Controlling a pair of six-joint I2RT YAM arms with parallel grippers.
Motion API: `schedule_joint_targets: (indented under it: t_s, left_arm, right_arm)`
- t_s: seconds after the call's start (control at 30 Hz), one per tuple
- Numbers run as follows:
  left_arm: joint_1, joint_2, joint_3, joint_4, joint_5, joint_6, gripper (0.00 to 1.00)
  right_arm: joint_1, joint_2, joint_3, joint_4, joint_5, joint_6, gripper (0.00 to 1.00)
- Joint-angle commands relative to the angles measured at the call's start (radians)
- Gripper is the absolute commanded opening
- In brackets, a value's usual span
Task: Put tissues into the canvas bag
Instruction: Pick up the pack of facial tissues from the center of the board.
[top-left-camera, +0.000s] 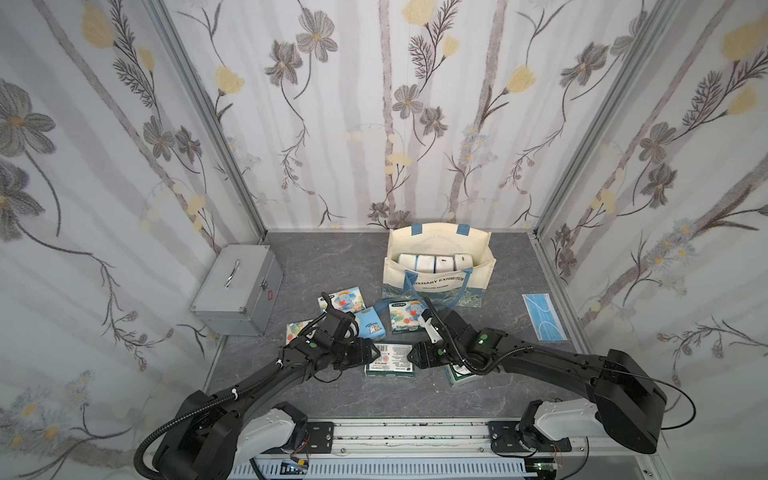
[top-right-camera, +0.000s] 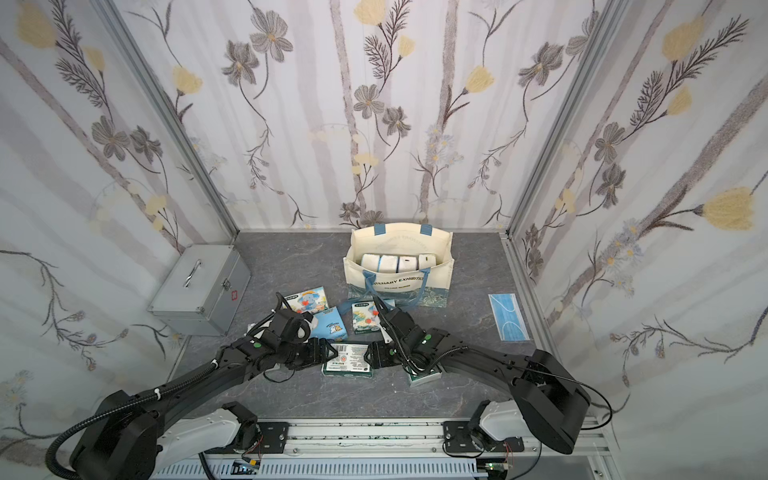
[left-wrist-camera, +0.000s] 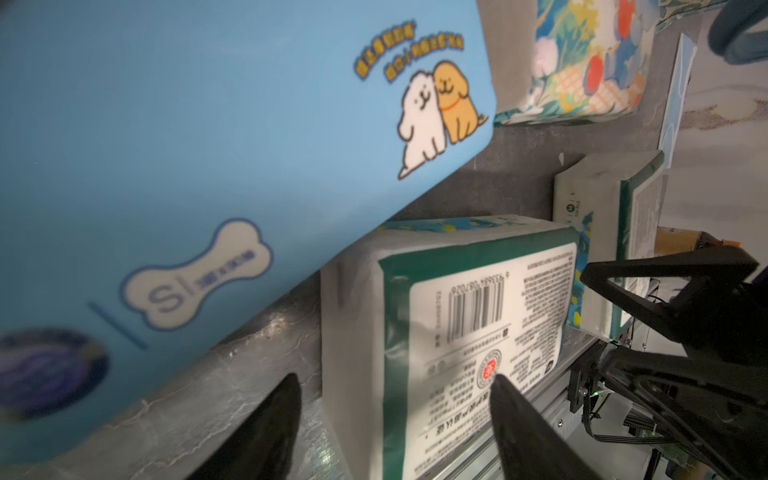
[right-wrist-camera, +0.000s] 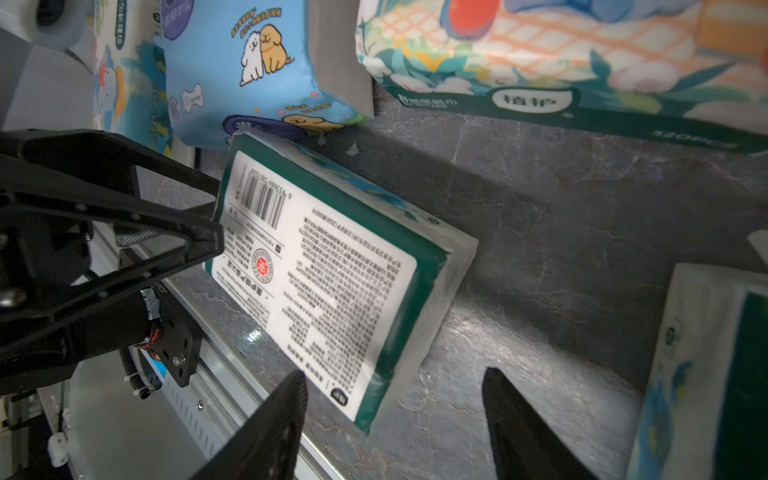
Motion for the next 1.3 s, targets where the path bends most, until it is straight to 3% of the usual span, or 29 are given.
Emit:
schedule_joint_targets:
  t_s: [0.0,0.2,0.3,0.43,0.53,1.03,1.27]
  left_arm:
    - [0.0,0.018,-0.009,0.031,0.007,-0.005,0.35]
    - [-0.001,0.042,-0.014,0.028,-0.013,-0.002,0.3]
    - [0.0,0.045,-0.021,0.029,-0.027,-0.002,0.26]
    - [0.0,0.051,-0.036,0.027,-0.053,0.001,0.15]
    - [0.0,0.051,-0.052,0.024,-0.076,0.002,0.07]
    - [0.002,0.021,-0.1,0.036,-0.073,0.005,0.08]
    - [0.001,0.001,-0.122,0.067,-0.057,-0.015,0.08]
  right_arm:
    - [-0.006,0.009,-0.001,0.065,-0.05,0.025,0.68]
    - [-0.03,0.037,-0.008,0.064,-0.056,0.036,0.72]
    - [-0.038,0.047,-0.026,0.096,-0.076,0.05,0.82]
    - [-0.046,0.06,-0.048,0.152,-0.116,0.074,0.91]
    - [-0.046,0.073,-0.053,0.181,-0.138,0.089,0.93]
    - [-0.052,0.205,-0.093,0.491,-0.271,0.241,0.91]
    - [-0.052,0.225,-0.07,0.55,-0.311,0.264,0.79]
